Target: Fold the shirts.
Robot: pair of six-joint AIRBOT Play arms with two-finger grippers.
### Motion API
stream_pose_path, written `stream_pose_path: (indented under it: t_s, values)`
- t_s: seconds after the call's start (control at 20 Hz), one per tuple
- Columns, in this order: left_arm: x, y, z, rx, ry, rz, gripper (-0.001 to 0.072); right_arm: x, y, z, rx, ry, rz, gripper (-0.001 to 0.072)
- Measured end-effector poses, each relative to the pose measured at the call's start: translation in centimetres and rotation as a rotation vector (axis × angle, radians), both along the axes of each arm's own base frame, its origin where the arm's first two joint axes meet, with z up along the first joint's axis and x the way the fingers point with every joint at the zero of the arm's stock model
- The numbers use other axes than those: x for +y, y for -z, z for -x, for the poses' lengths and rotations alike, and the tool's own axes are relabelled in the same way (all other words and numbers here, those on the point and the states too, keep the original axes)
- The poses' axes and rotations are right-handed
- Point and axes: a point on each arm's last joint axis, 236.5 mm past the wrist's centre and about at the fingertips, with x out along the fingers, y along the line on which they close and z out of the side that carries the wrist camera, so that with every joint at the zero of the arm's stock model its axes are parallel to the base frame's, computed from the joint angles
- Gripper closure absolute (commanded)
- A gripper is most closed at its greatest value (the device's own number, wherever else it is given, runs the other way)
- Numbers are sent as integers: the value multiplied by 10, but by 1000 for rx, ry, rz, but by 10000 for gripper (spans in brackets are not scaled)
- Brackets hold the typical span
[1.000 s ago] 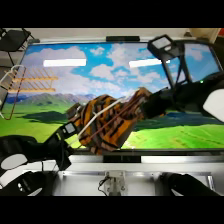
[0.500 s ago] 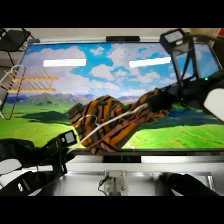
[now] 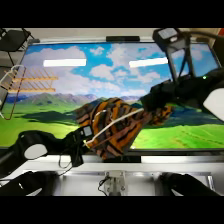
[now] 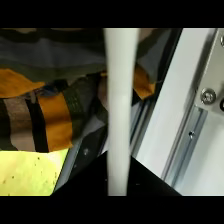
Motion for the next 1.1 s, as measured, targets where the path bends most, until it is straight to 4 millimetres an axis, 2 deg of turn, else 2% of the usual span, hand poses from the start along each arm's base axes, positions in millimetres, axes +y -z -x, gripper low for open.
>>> stream_pose_path:
  t_s: [0.2,0.4,0.5,0.6,0.7,0.9,1.1]
  values:
    - [-19,2,-37,-23,-116,59,654,17,-3,3,-2,-59,-49,650]
    - [-13,0,-66,-25,-235,86,654,18,-5,1,-18,-71,-46,650]
    - [-11,-3,-73,-30,-249,88,655,16,-7,-3,-37,-66,-37,650]
    - [-11,-2,-66,-26,-206,71,655,13,-10,-9,-64,-51,-30,650]
    - [-13,1,-51,-14,-134,41,655,9,-16,-17,-103,-27,-26,650]
    - [-30,-1,-28,-31,-20,44,654,6,-23,-26,-146,-1,-33,650]
    - [-53,-10,-39,-83,-62,123,654,19,-22,-21,-124,-26,-83,650]
